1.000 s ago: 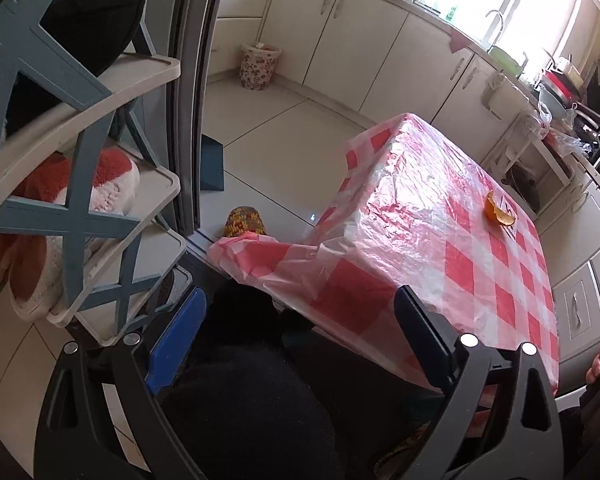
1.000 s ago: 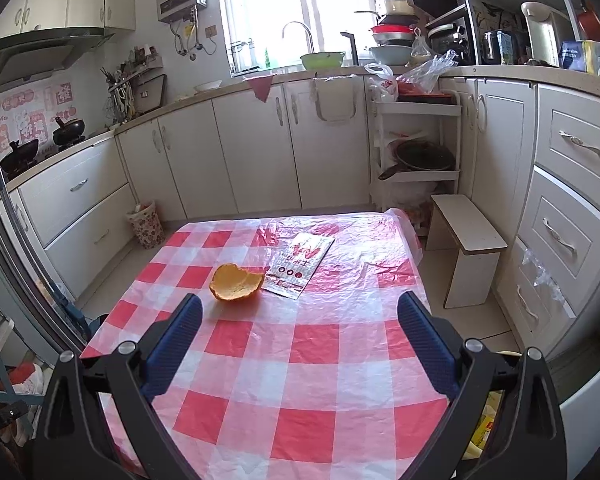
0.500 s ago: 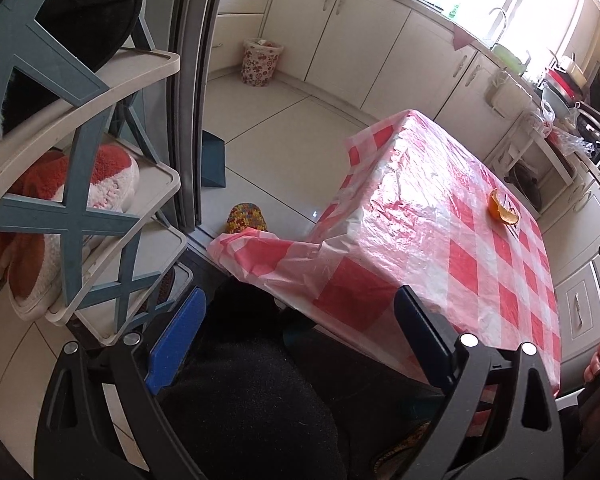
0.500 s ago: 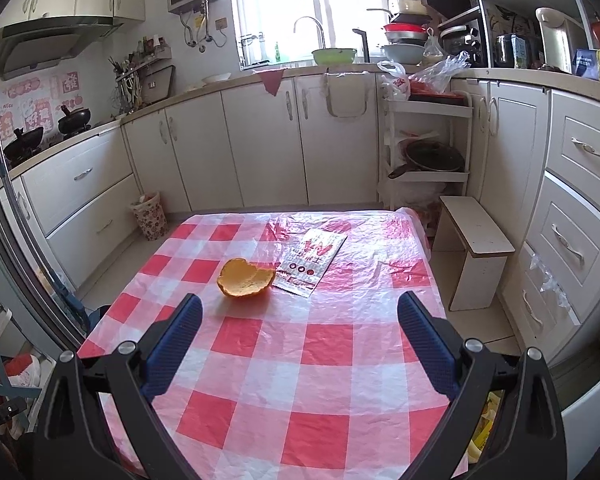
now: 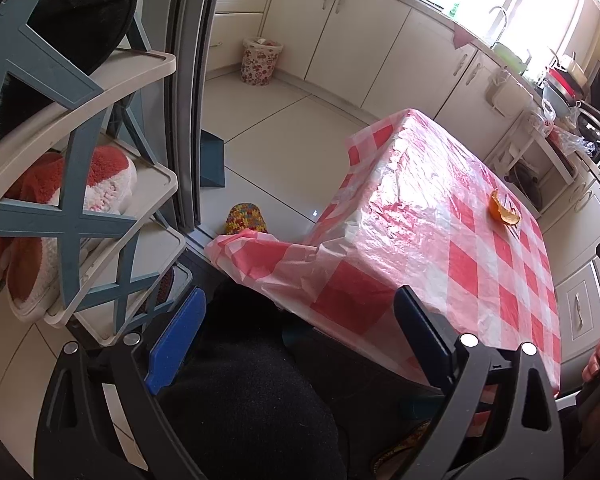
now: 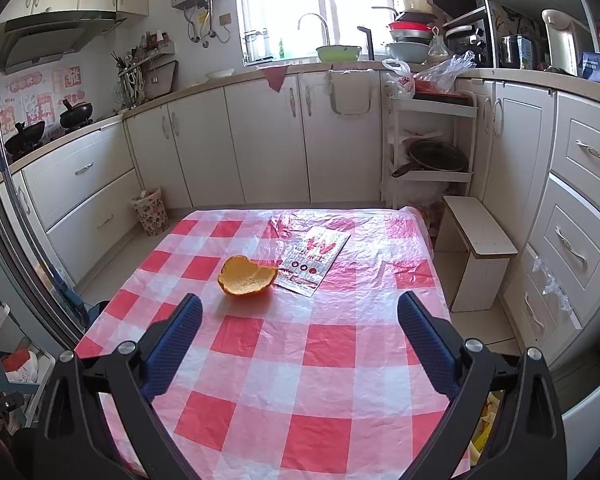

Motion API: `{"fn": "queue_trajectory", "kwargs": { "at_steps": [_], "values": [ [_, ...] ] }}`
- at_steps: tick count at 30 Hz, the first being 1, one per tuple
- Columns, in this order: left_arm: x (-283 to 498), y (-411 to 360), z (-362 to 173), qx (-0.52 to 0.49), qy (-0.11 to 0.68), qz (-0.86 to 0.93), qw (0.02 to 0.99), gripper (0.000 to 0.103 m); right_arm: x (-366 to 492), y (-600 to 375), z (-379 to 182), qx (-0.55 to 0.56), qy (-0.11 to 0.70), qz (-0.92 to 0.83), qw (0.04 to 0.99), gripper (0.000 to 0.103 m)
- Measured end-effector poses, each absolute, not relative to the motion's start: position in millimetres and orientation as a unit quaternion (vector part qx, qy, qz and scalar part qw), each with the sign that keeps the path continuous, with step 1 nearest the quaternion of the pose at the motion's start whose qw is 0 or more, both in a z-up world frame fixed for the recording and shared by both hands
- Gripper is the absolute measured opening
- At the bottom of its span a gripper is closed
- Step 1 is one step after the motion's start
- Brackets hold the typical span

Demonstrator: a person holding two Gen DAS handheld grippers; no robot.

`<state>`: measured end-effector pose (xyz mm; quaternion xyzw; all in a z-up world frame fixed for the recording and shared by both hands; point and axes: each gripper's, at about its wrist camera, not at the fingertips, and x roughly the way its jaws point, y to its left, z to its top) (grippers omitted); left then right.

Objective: Collect trash

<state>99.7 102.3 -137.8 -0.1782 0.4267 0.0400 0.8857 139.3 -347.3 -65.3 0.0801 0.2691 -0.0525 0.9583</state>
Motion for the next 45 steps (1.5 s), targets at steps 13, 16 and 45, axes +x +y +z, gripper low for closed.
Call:
{"fn": "queue_trajectory", "kwargs": {
  "at_steps": [13,16,45],
  "values": [
    [105,102,-135,-0.18,0.426,0.04,0.886,0.091,144,-347,-69,0.077,0.273,-0.049,0.958,0.094],
    [107,102,-134,-0.181,0.425,0.04,0.886,0.091,145,-347,-70,0.077,0.273,-0.049,0.958,0.094],
    [118,102,-125,-0.18,0.414,0.043,0.891,0.091,160,-363,-76,0.084,0.279,-0.052,0.955,0.094]
  ]
}}
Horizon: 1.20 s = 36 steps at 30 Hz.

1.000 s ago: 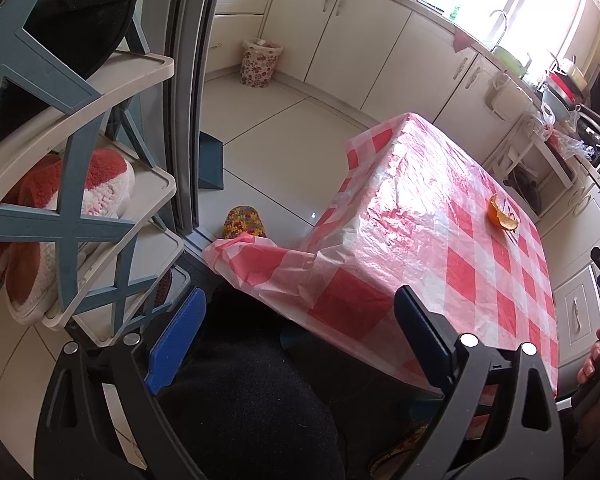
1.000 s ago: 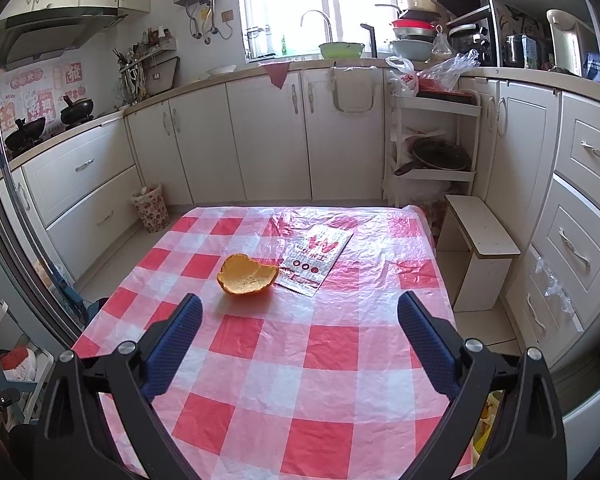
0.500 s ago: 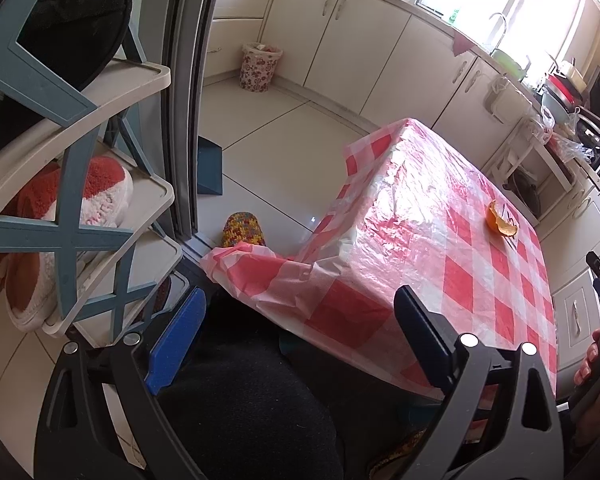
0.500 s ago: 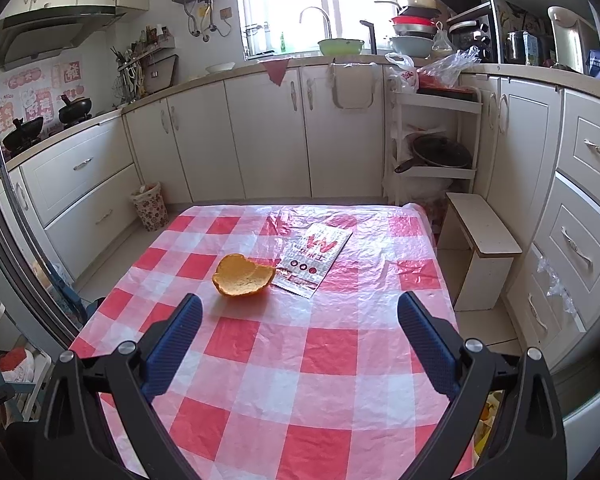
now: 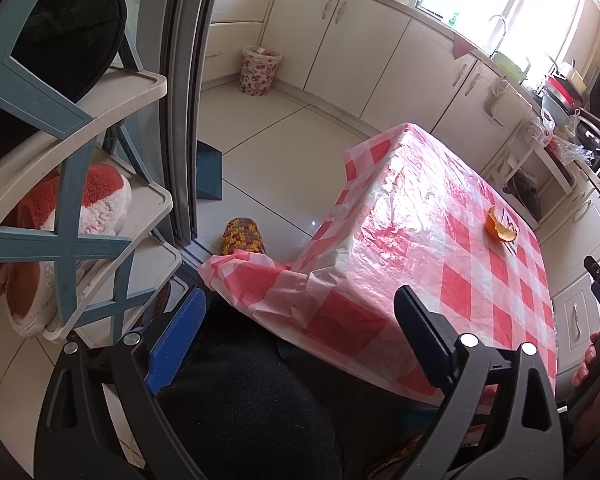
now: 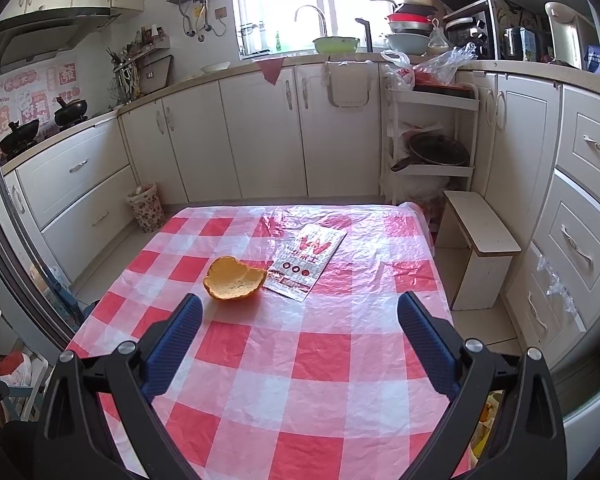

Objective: Collect trash

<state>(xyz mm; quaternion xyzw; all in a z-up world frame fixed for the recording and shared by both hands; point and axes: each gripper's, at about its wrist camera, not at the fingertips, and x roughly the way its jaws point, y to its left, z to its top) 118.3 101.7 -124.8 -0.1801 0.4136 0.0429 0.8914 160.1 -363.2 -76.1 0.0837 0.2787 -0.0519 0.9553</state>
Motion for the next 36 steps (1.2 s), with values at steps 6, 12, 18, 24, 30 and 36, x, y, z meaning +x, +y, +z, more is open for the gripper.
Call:
{"fn": "queue_trajectory", "kwargs": {
  "at_steps": [6,12,18,24,30,36],
  "values": [
    [118,102,-124,-0.178,0.413,0.044,0.892,0.091,160,-367,-74,0.089,0.276,-0.053,0.956,0.094],
    [123,97,-116,-0.167,0.408,0.032,0.897,0.091,166,-373,-77,0.092,0.287,-0.054,0.952,0.094],
    [140,64,-111,-0.148,0.408,-0.01,0.901,0.091,188,-381,-91,0.108,0.321,-0.05,0.94,0.094],
    [174,15,-112,-0.128,0.417,-0.057,0.898,0.091,237,-376,-110,0.094,0.351,-0.044,0.931,0.094],
    [227,-42,-115,-0.097,0.425,-0.104,0.894,0.091,296,-400,-134,0.125,0.387,-0.049,0.912,0.094],
    [287,-100,-129,-0.067,0.434,-0.13,0.889,0.091,347,-402,-153,0.099,0.414,-0.049,0.903,0.094]
  ]
}}
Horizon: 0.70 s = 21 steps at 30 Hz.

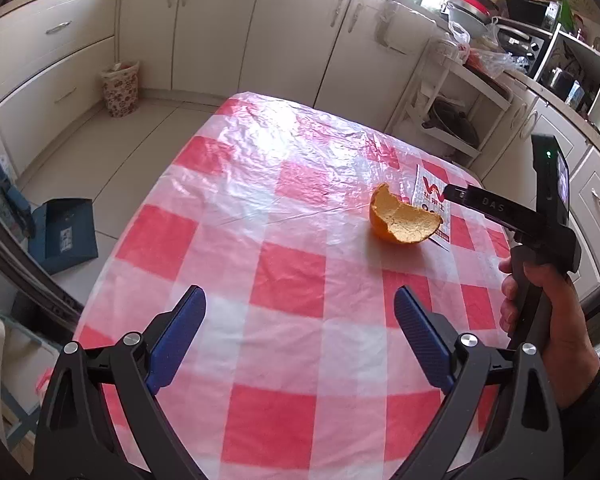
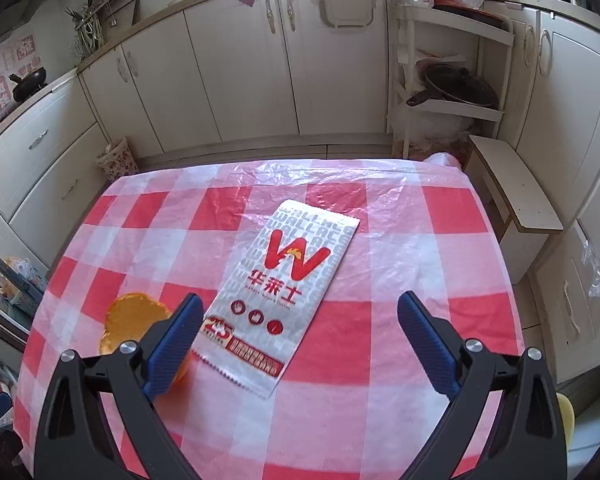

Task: Collect trash
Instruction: 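Grasp the orange peel cup with the left tool while the right tool grasps the 'W' packet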

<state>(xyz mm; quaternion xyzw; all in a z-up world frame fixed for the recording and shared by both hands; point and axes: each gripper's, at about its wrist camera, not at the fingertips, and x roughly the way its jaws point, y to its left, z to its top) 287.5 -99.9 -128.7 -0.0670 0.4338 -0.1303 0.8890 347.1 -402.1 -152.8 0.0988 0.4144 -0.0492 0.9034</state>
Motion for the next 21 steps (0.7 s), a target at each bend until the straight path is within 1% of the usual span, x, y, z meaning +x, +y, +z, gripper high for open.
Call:
{"fn": "queue_trajectory", "kwargs": {
  "at_steps": [5,6,7,8,9,10,11,13,15,16,17,18,19,20,21],
  "values": [
    [331,-138,-139,-0.048,0.44,-0.146,0.885,0.091,375,-388,-173,0.058,0.447,-0.04,0.892,0.093],
    [339,-144,-141,-0.048,0.443,-0.147,0.883,0.091,377,-386,-177,0.055,0.452,-0.035,0.89,0.085],
    [347,-150,-144,-0.049,0.446,-0.149,0.881,0.091,377,-383,-178,0.039,0.444,-0.04,0.894,0.081],
    [355,-156,-146,-0.051,0.449,-0.151,0.879,0.091,377,-382,-178,0.035,0.444,-0.038,0.895,0.08],
    [361,-161,-149,-0.052,0.452,-0.152,0.878,0.091,377,-382,-177,0.034,0.442,-0.032,0.896,0.069],
    [368,-167,-152,-0.052,0.455,-0.155,0.875,0.091,376,-383,-175,0.032,0.44,-0.026,0.897,0.053],
    [374,-174,-155,-0.051,0.458,-0.156,0.873,0.091,376,-386,-174,0.034,0.44,-0.023,0.897,0.045],
    [387,-186,-163,-0.047,0.467,-0.16,0.868,0.091,375,-399,-173,0.059,0.442,-0.019,0.895,0.016],
    [395,-197,-168,-0.036,0.463,-0.159,0.871,0.09,374,-412,-173,0.09,0.446,-0.009,0.89,0.009],
    [396,-202,-168,-0.034,0.46,-0.168,0.871,0.085,374,-418,-173,0.106,0.446,-0.004,0.889,0.008],
    [397,-206,-168,-0.032,0.457,-0.175,0.871,0.07,371,-423,-171,0.116,0.444,0.0,0.888,0.008],
    [397,-207,-168,-0.034,0.46,-0.187,0.868,0.046,370,-426,-169,0.123,0.442,0.003,0.889,0.008],
    [397,-209,-168,-0.039,0.467,-0.199,0.861,0.033,366,-432,-165,0.133,0.438,0.009,0.889,0.008],
    [397,-209,-170,-0.041,0.472,-0.205,0.856,0.015,363,-435,-161,0.141,0.433,0.013,0.89,0.008],
    [394,-209,-170,-0.045,0.473,-0.212,0.854,0.01,359,-439,-156,0.146,0.429,0.016,0.891,0.007]
  ]
}}
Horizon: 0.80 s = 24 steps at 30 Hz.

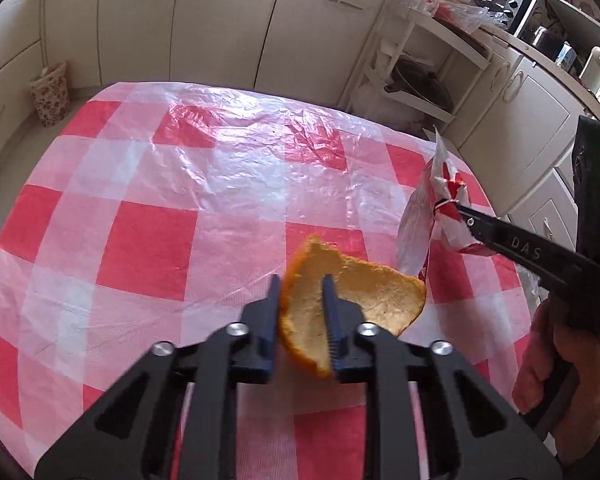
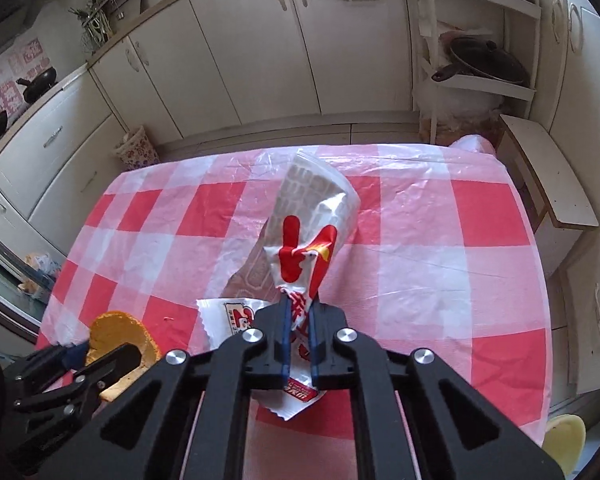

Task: Collect trash
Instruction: 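Grasp the orange peel cup with the left tool while the right tool grasps the 'W' packet, then carry peel and packet to the yellow bin and open the right tool over it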

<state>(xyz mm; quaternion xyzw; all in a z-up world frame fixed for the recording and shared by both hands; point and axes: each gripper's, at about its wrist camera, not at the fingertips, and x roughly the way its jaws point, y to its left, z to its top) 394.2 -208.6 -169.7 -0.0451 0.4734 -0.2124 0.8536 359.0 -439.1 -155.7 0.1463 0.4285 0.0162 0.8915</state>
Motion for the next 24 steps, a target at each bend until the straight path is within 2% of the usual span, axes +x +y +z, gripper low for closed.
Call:
{"fn": "queue_trajectory", "kwargs": {
  "at_steps": [12,19,24],
  "values": [
    [311,-181,-124,-0.073,0.453,-0.238,0.856,0.008,279,-460,-95,0.113,0.379,0.03,0.918,0.007],
    [269,-247,-100,-0.048,0.442,-0.301,0.843,0.008,178,-540,-85,0.11,0.364,-0.063,0.923,0.007],
    [236,-326,-106,-0.027,0.448,-0.357,0.819,0.008,122,-605,-118,0.116,0.422,-0.152,0.886,0.007]
  ]
}}
